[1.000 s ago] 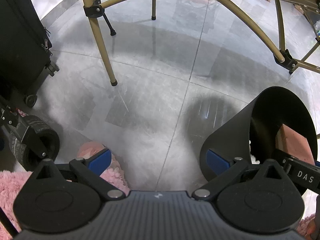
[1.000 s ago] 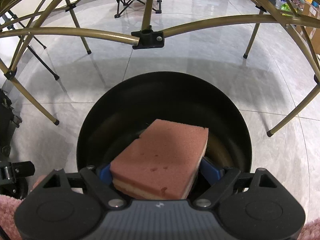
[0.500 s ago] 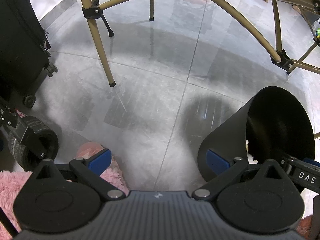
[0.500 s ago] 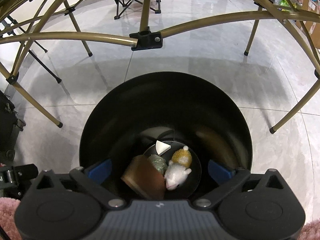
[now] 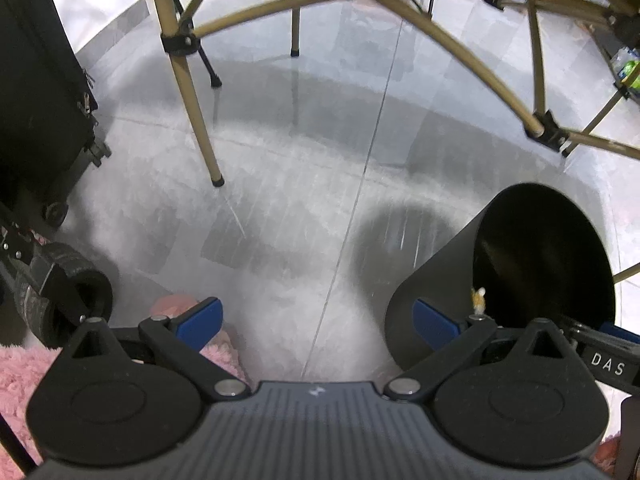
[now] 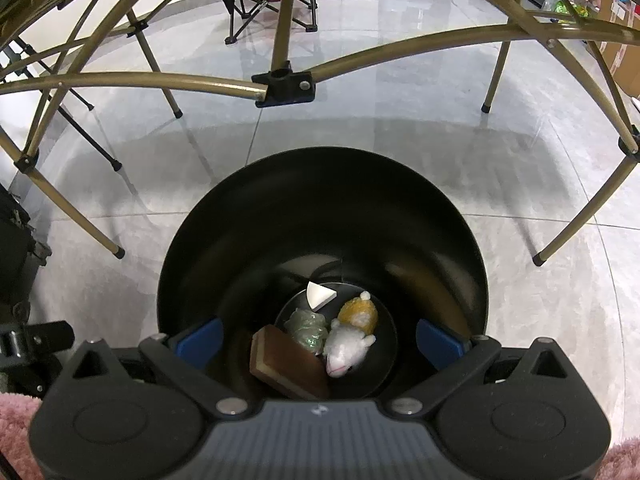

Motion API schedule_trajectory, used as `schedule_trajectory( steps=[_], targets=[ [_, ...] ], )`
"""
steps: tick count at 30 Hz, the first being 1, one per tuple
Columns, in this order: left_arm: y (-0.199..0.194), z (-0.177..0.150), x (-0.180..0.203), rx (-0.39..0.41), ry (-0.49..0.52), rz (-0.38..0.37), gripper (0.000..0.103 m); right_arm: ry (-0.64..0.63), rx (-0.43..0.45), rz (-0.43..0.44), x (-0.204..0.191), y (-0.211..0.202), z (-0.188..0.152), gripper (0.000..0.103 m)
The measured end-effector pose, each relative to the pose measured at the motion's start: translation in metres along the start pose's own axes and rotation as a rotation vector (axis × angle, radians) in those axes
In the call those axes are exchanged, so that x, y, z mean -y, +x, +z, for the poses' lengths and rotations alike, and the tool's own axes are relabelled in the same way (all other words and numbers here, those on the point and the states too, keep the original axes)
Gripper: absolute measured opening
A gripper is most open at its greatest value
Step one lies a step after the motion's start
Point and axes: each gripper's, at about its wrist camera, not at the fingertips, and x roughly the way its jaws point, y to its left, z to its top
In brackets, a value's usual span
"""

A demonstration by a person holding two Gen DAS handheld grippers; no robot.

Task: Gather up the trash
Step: 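Raise both tools back up toward the remaining items on the table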

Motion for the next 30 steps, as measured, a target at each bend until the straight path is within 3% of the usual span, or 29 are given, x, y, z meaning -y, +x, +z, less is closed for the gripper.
schedule_trajectory(
  steps=[7, 17, 30],
  targets=[
    [-0.019, 0.003, 0.005, 0.067, 0.006, -0.020, 0.103, 0.018, 0.067, 0.002, 0.008, -0.020, 0.001, 0.103],
    [-0.067, 0.009, 0.011, 0.242, 0.012, -0.060, 0.103, 0.072, 0.220, 0.021, 0.031, -0.066, 0.001, 0.103],
    [-0.139, 0.021, 0.038, 0.471, 0.044, -0.121, 0.103, 0.003, 0.586, 0.027, 0.037, -0.148, 0.001, 0.103]
  ],
)
